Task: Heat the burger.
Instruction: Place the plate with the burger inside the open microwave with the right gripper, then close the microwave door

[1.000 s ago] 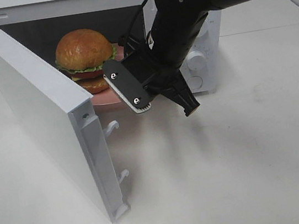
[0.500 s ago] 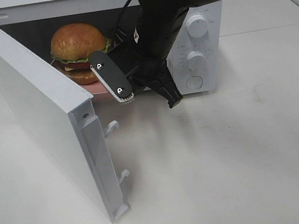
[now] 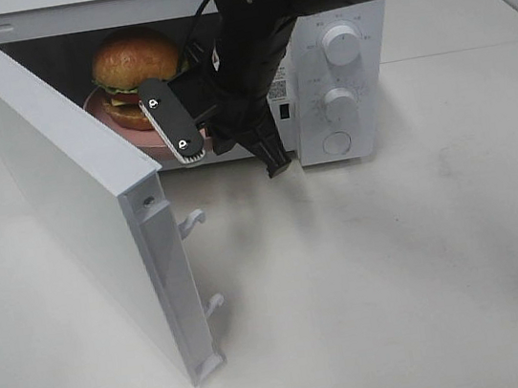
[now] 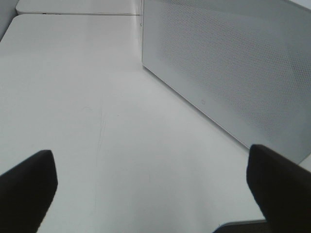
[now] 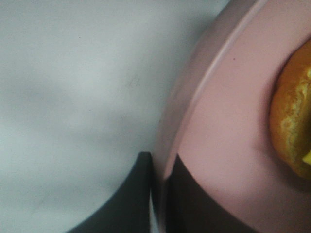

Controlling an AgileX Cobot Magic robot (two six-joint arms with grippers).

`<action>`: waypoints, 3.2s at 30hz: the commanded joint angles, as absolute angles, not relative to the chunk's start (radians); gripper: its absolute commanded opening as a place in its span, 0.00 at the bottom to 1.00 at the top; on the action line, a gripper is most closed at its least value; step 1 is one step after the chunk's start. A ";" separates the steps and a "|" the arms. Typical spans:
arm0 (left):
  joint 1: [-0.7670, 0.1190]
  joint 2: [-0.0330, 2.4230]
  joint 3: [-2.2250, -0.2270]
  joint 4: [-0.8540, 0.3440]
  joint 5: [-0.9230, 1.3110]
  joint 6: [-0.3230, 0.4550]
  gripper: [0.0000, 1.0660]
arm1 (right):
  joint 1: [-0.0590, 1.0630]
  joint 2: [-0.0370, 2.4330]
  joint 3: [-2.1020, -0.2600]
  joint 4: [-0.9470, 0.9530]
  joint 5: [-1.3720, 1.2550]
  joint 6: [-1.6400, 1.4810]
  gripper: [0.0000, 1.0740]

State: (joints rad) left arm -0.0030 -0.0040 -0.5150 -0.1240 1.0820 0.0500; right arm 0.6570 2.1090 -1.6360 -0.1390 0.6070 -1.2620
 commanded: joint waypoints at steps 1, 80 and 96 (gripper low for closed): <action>-0.003 -0.020 -0.516 -0.131 1.072 0.046 0.92 | 0.637 2.113 -1.672 -0.189 0.601 -1.199 0.00; -0.003 -0.020 -0.516 -0.130 1.072 0.046 0.92 | 0.635 2.403 -2.039 -0.169 0.591 -1.043 0.49; -0.003 -0.020 -0.516 -0.130 1.072 0.046 0.92 | 0.637 2.327 -1.914 -0.134 0.527 -0.972 0.68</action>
